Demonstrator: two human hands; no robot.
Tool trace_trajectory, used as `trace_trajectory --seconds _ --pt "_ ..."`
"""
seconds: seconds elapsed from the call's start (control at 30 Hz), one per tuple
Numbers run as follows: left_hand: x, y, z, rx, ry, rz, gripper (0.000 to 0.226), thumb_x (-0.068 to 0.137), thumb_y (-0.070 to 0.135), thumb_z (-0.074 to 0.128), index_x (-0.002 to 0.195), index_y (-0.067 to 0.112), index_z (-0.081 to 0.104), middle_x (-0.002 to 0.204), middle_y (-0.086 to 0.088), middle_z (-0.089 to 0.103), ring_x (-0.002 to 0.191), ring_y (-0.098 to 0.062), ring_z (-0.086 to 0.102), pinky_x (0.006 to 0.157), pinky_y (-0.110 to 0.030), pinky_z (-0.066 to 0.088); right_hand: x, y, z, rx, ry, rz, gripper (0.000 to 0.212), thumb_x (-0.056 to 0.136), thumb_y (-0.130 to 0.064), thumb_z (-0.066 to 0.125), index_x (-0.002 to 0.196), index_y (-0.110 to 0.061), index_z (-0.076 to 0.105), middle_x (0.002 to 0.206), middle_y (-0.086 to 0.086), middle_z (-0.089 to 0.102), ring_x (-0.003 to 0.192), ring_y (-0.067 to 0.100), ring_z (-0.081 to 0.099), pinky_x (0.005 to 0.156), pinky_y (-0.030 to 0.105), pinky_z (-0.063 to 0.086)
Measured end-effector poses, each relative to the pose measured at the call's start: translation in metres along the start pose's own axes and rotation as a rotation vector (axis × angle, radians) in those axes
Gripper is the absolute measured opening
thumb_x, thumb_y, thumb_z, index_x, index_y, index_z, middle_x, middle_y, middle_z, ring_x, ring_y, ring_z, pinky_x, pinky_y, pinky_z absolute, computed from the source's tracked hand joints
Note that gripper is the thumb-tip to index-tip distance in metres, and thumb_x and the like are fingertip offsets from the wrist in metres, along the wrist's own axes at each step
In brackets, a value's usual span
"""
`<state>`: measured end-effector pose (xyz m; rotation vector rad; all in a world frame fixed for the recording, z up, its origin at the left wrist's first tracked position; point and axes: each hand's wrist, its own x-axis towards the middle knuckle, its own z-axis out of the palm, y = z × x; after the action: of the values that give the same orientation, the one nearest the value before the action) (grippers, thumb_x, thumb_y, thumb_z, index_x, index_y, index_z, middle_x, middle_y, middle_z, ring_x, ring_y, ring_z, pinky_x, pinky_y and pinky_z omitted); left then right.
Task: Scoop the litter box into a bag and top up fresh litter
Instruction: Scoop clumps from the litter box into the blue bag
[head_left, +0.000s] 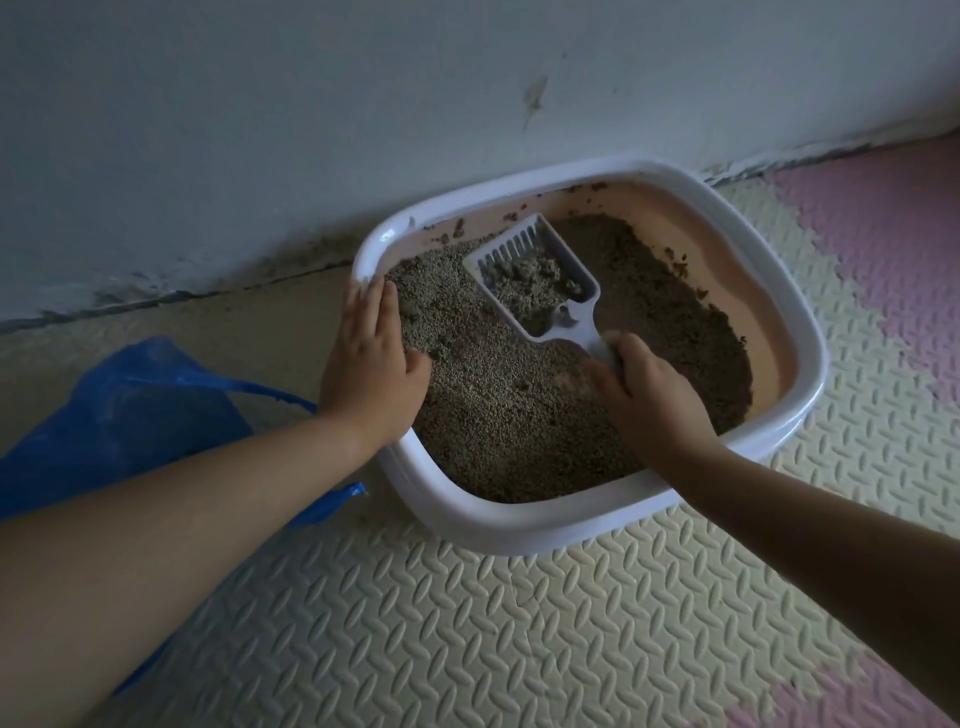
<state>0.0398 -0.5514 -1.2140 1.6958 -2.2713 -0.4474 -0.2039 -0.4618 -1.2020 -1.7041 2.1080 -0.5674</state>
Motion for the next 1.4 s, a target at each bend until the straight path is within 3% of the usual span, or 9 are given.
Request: trace_trajectory --seconds 0.37,0.8,1.03,1.17,1.4 --pt "0.001 -0.0002 0.0002 -0.001 0.008 0.004 0.069 0.091 0.02 0.042 0.151 0.004 0.011 0.16 -0.008 0.002 0.146 -0.02 -0.007 0.114 -0.026 -0.006 -0.0035 0.0008 0.0004 -0.015 0.02 -0.013 0.02 0.096 -0.038 0.044 0.102 -0.019 0.047 0.079 -0.008 0.052 0.067 0.015 0.051 0.053 0.03 0.034" --pt "-0.0002 -0.0001 -0.0013 0.001 -0.005 0.007 0.069 0.093 0.021 0.041 0.151 0.005 0.009 0.16 -0.006 -0.001 0.146 -0.019 -0.008 0.113 -0.024 -0.008 -0.0022 -0.0018 -0.0024 -0.039 -0.041 -0.005 0.028 0.095 -0.038 0.046 0.109 -0.015 0.052 0.084 -0.001 0.06 0.071 0.018 0.055 0.059 0.033 0.041" --pt "-0.0003 0.0001 -0.0013 0.001 -0.009 0.005 0.069 0.093 0.022 0.041 0.151 0.005 0.008 0.16 -0.006 -0.001 0.146 -0.019 -0.009 0.113 -0.024 -0.008 -0.0005 -0.0014 -0.0034 -0.033 -0.113 0.009 0.018 0.094 -0.038 0.048 0.089 -0.021 0.05 0.067 -0.009 0.051 0.059 0.012 0.048 0.05 0.029 0.033" --pt "-0.0006 0.0005 -0.0019 0.0 -0.009 0.009 0.068 0.094 0.022 0.041 0.151 0.005 0.008 0.16 -0.006 -0.002 0.146 -0.019 -0.009 0.113 -0.024 -0.009 0.0 -0.003 -0.0043 0.001 -0.137 0.022 0.021 0.095 -0.038 0.048 0.091 -0.018 0.056 0.068 -0.002 0.055 0.06 0.015 0.051 0.055 0.034 0.039" --pt "-0.0003 -0.0003 -0.0012 -0.003 -0.005 0.012 0.068 0.093 0.022 0.041 0.151 0.005 0.009 0.16 -0.007 0.001 0.146 -0.02 -0.008 0.114 -0.026 -0.006 -0.0011 -0.0015 -0.0063 -0.025 -0.108 -0.005 0.018 0.094 -0.037 0.049 0.094 -0.02 0.055 0.067 -0.005 0.053 0.059 0.012 0.05 0.054 0.033 0.037"
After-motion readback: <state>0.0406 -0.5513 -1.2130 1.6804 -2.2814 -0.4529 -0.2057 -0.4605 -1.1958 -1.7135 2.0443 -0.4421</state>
